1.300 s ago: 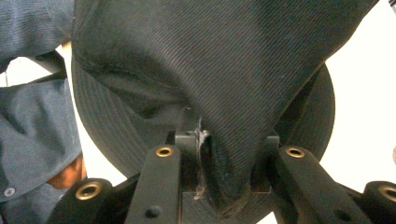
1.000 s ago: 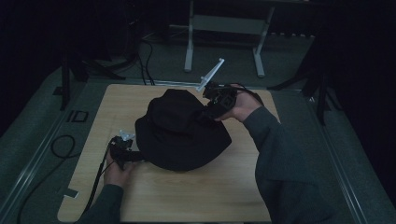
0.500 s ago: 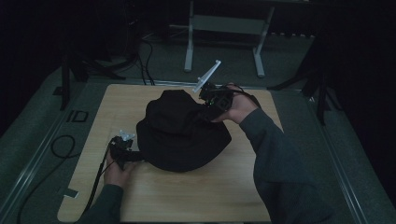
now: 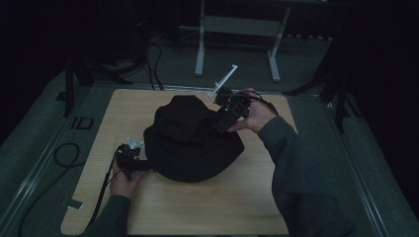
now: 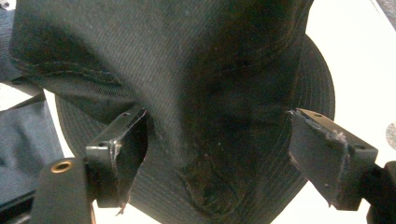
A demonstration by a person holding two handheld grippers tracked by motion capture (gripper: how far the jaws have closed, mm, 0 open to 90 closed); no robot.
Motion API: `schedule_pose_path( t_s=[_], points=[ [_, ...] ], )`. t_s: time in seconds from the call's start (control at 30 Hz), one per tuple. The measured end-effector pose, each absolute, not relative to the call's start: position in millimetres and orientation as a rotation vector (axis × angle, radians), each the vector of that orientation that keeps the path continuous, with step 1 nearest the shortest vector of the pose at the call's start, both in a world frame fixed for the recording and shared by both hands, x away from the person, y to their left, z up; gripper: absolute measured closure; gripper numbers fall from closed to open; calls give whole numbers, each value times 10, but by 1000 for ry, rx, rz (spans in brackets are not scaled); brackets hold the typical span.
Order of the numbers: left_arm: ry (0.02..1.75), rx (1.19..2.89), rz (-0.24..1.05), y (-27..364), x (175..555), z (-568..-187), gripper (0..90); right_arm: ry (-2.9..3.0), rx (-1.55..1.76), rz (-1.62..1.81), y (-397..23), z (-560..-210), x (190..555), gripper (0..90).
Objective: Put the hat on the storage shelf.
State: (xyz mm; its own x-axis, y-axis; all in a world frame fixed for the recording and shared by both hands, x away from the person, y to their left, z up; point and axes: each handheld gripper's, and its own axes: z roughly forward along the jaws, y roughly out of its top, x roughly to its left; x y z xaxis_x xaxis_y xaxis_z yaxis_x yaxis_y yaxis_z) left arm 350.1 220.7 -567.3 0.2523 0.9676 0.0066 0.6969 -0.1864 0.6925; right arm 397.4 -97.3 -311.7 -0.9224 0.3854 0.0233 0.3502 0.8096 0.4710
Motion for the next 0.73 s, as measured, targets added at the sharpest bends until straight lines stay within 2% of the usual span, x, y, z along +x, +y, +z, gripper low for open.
schedule_pose_path(
  t_s=[0.27,0.73],
  points=[
    [1509,1955,614,2206,3501,-5674,15,2921,618,730,-1088,-3162,3979,151],
    [1508,1955,614,2203,3504,-5673,15,2907,663,771,-1318,-3298,3949,142]
  ],
)
